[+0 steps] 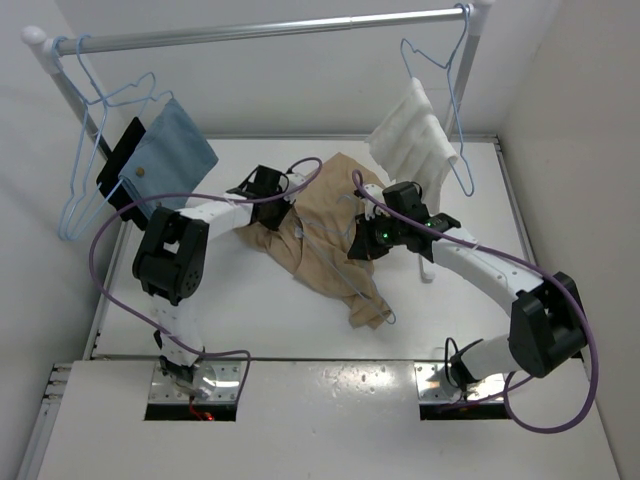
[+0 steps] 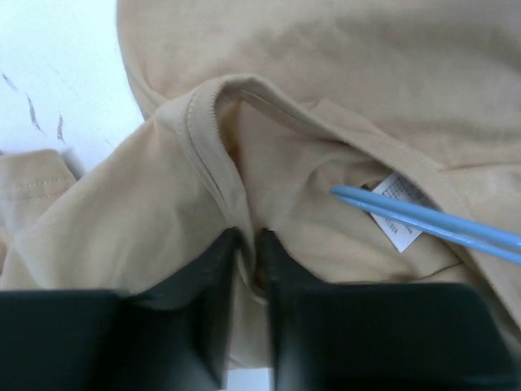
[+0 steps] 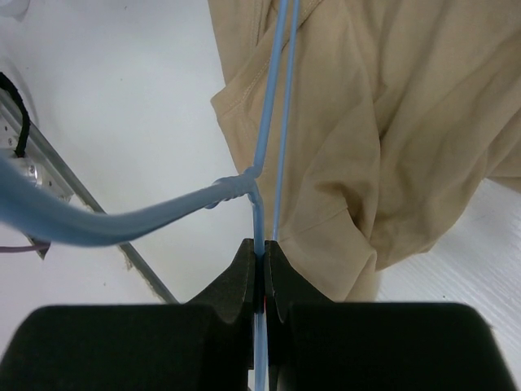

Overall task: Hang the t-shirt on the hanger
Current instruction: Place tshirt on hanger

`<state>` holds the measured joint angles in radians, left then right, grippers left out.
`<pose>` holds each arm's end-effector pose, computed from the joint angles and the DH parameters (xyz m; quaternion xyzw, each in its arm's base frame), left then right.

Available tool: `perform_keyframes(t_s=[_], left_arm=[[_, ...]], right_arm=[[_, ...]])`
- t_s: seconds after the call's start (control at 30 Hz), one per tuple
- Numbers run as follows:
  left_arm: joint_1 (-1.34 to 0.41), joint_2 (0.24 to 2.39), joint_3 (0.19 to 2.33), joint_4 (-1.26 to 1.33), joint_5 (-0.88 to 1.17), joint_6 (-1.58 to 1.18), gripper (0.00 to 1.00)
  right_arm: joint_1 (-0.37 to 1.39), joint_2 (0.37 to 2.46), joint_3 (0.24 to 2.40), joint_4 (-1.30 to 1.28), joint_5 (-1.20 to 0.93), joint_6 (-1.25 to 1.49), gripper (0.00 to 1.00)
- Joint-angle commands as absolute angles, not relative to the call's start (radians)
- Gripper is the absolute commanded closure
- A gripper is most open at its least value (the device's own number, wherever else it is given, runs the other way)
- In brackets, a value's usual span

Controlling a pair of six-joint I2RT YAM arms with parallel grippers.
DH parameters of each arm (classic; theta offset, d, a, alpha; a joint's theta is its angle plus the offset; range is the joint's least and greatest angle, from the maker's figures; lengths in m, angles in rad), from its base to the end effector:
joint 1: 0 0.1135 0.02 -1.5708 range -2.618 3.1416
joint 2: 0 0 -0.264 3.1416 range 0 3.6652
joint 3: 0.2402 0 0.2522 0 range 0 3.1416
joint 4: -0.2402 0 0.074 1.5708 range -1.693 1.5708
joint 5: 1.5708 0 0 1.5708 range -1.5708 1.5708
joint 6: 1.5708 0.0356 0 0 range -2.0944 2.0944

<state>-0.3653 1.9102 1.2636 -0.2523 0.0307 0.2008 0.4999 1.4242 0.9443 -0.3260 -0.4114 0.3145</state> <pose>0.3805 -0.1467 0.1770 0.2685 0.9050 -0.0415 0.3273 0.2567 0.1564 0.2379 -0.1600 0.8972 0.3187 0.2604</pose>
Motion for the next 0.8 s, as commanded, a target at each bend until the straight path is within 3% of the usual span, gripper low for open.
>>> perform_keyframes(t_s=[0.0, 0.03, 0.1, 0.77], left_arm=[[-0.365, 1.867, 1.244, -0.236, 0.005, 0.227, 0.79], [-0.365, 1.855, 1.244, -0.236, 0.005, 0.227, 0.92], [-0.365, 1.841, 1.244, -0.236, 0.018, 0.215, 1.0], [-0.376, 1.732, 1.368, -0.434, 0.14, 0.218, 1.0]], right_arm=[[0.503, 1.433, 0.977, -0.31, -0.426, 0.307, 1.0], [0.503, 1.433, 0.977, -0.301, -0.426, 0.307, 1.0], [0.503, 1.433, 0.977, -0.301, -0.437, 0.307, 1.0], [0.549, 1.513, 1.11, -0.248, -0.456, 0.307, 1.0]])
